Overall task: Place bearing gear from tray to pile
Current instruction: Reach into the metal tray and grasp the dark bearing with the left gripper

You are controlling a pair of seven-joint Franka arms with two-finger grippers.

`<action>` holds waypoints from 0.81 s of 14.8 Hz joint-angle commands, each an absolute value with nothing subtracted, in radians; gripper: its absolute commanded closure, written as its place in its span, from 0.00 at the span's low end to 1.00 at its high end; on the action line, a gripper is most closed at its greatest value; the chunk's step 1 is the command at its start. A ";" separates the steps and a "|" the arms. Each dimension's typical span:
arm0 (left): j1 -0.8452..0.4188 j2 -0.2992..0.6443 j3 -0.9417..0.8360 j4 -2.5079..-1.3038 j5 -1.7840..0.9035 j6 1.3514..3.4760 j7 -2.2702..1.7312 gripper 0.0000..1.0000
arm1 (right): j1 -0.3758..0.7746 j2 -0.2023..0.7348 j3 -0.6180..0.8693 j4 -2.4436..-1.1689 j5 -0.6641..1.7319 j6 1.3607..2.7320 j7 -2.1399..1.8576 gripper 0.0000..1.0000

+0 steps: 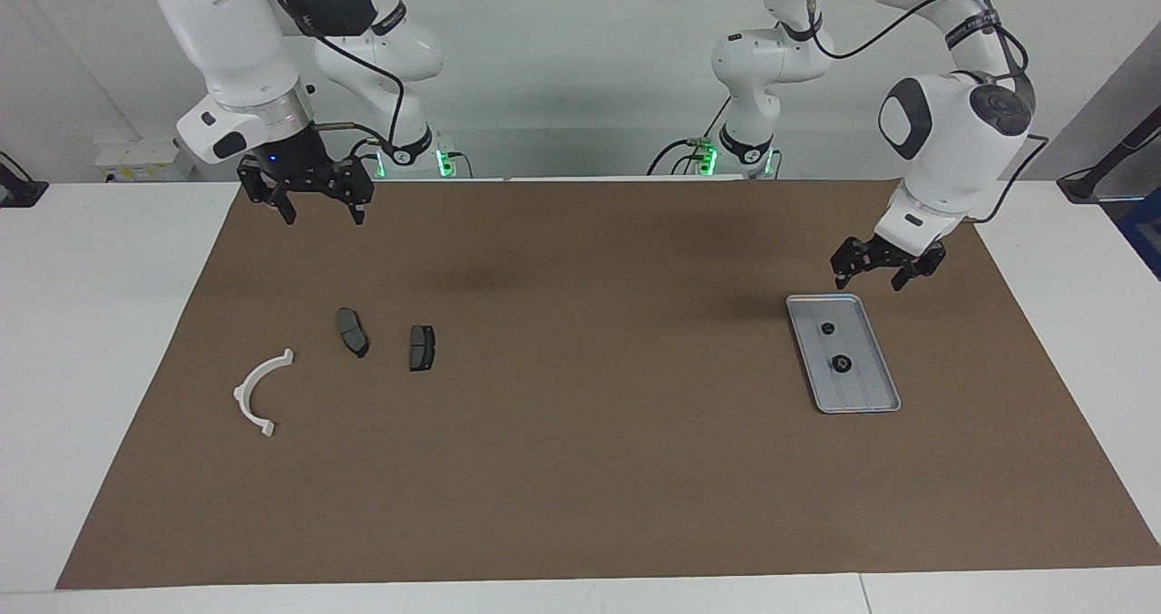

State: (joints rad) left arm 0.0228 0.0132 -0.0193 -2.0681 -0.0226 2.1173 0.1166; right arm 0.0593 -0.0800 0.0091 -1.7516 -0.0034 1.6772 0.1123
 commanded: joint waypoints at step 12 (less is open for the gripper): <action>0.037 0.156 -0.025 -2.227 -0.029 2.453 0.130 0.00 | 0.028 -0.094 0.006 -1.759 -0.003 1.690 0.101 0.00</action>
